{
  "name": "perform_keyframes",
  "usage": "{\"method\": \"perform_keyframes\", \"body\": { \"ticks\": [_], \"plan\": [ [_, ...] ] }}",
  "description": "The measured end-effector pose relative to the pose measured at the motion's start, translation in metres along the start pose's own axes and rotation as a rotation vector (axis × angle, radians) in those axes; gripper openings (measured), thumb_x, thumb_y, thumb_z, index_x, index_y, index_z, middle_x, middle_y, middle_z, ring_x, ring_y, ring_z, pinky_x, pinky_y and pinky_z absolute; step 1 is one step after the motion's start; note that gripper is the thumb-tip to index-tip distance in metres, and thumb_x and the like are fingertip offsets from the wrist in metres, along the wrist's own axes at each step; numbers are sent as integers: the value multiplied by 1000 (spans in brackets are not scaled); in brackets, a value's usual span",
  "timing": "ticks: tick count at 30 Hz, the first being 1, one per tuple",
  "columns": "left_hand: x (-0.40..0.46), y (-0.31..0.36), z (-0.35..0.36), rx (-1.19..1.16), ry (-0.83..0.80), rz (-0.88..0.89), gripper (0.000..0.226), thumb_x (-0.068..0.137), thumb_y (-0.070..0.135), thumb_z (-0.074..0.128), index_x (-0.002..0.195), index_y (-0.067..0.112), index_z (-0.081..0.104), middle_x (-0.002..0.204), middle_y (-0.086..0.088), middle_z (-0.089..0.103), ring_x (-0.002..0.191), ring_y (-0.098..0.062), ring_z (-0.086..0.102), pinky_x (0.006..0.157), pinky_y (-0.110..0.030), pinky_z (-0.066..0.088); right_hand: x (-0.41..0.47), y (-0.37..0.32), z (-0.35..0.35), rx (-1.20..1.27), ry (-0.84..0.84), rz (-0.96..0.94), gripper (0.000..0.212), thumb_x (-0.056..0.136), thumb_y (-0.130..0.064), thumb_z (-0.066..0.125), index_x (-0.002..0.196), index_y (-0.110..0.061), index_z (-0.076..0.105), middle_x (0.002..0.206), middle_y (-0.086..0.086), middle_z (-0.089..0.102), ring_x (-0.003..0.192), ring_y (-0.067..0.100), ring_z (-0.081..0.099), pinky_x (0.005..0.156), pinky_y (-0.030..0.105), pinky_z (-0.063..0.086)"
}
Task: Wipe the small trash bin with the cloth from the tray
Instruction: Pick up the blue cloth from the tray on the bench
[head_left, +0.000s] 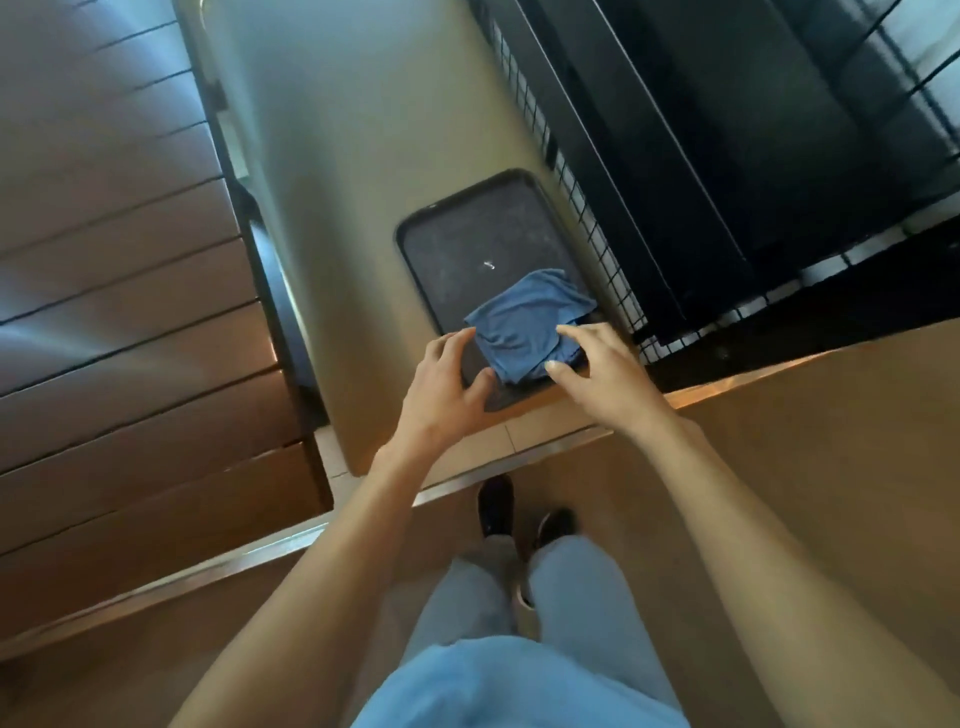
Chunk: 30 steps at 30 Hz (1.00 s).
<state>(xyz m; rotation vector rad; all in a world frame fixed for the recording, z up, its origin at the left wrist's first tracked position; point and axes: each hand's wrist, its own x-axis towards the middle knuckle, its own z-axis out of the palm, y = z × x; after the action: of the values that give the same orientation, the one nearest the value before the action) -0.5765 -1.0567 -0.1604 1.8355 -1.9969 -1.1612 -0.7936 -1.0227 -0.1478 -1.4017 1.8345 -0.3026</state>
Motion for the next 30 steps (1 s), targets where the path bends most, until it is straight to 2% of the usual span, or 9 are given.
{"method": "perform_keyframes", "body": {
  "ticks": [4,7,12,17,19,22,25,27,30],
  "plan": [
    [57,-10,16,8,-19,-44,57,99,42,55,152,29,37,153,2,39,138,-20,44,107,-39,41,81,13,3,-68,-36,4,51,102,-38,56,149,-20,46,149,2,41,138,23,43,108,34,36],
    [101,-21,36,23,-37,-90,57,99,40,57,151,27,39,153,-2,41,137,-24,46,108,-39,41,140,26,10,-118,-62,-7,49,101,-38,55,146,-21,49,149,2,43,136,25,46,109,38,40],
    [158,-46,85,82,-67,-142,58,97,38,57,151,25,39,153,-5,39,136,-28,45,108,-41,42,217,53,38,-256,-98,-55,47,102,-33,51,147,-21,47,148,3,42,140,27,39,112,46,39],
    [192,-66,131,199,38,-135,61,97,30,54,153,20,35,164,-7,24,149,-31,25,117,-47,34,260,88,71,-486,-116,-215,64,99,-20,52,159,-22,28,166,-1,24,156,28,11,123,61,15],
    [198,-74,149,255,84,-132,62,96,30,51,155,19,33,166,-8,21,151,-33,21,120,-50,29,268,103,82,-508,-126,-239,67,99,-18,50,160,-23,23,168,-1,20,156,31,9,122,65,12],
    [196,-80,174,315,140,-139,61,99,32,45,157,18,29,167,-6,21,155,-34,14,125,-51,17,270,120,96,-509,-48,-285,64,98,-20,48,158,-22,30,166,1,27,155,32,14,121,68,12],
    [189,-81,191,320,225,-148,58,101,31,41,157,18,31,165,-3,27,155,-31,15,126,-50,12,265,128,104,-535,83,-332,57,97,-24,48,153,-23,39,155,2,43,149,30,31,115,66,24],
    [186,-78,196,321,285,-167,56,100,29,44,154,20,37,159,-2,38,151,-30,25,124,-50,19,262,130,105,-566,152,-354,55,95,-28,49,150,-23,43,143,3,52,137,29,44,104,59,33],
    [184,-70,194,345,323,-204,55,96,29,50,150,24,42,145,-1,50,138,-27,41,112,-45,34,262,127,101,-589,189,-363,48,93,-27,52,141,-24,53,126,6,58,120,32,52,91,54,35]
  ]
}}
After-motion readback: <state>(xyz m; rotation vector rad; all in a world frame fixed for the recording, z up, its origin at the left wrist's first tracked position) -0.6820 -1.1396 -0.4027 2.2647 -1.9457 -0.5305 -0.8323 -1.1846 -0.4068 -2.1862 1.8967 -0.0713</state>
